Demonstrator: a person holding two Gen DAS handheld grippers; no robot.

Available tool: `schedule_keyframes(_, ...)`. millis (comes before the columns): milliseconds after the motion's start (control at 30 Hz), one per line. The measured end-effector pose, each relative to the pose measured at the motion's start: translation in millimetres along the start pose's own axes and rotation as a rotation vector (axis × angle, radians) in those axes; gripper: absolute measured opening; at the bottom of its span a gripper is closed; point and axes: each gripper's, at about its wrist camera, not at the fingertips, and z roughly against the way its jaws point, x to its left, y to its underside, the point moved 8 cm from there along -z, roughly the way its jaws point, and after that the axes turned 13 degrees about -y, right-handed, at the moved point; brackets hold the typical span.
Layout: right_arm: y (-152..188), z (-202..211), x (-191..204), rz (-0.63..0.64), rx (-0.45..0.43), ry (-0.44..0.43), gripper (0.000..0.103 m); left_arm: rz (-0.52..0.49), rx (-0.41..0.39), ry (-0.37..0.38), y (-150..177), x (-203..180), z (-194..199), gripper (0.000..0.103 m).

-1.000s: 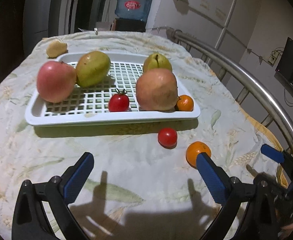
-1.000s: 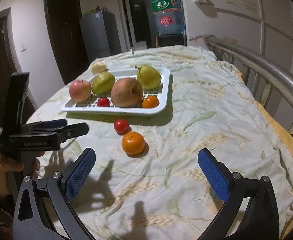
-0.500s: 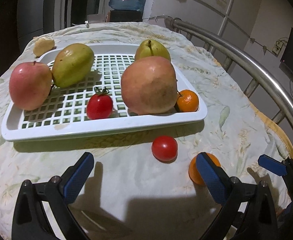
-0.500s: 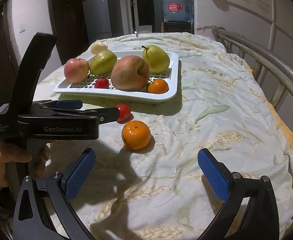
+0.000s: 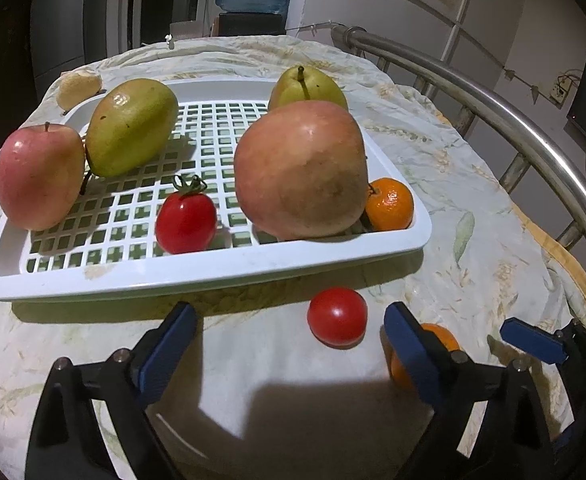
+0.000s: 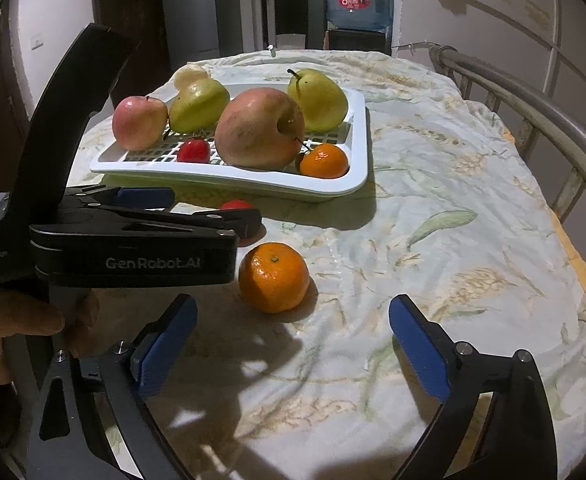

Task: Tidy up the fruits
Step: 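Grasp the second red tomato with the left gripper while the right gripper grasps the tangerine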

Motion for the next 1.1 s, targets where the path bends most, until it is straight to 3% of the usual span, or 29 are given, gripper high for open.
schedule_keyframes(633, -5, -21, 6, 0.001, 0.027, -0.025, 0.083, -0.024, 0.002, -0.020, -6, -5, -9, 0.078)
schedule_keyframes(867, -4, -27, 5, -0.011, 0.043, -0.034, 0.071, -0.044, -0.006, -0.042, -6, -7, -11, 0.068)
schedule_keyframes(967, -3, -30, 6, -0.013, 0.051, -0.039, 0.063, -0.052, -0.013, -0.053, -6, -8, -11, 0.057)
schedule_keyframes(1100, -3, -32, 7, -0.013, 0.051, -0.046, 0.053, -0.051, -0.019, -0.053, -6, -7, -10, 0.035)
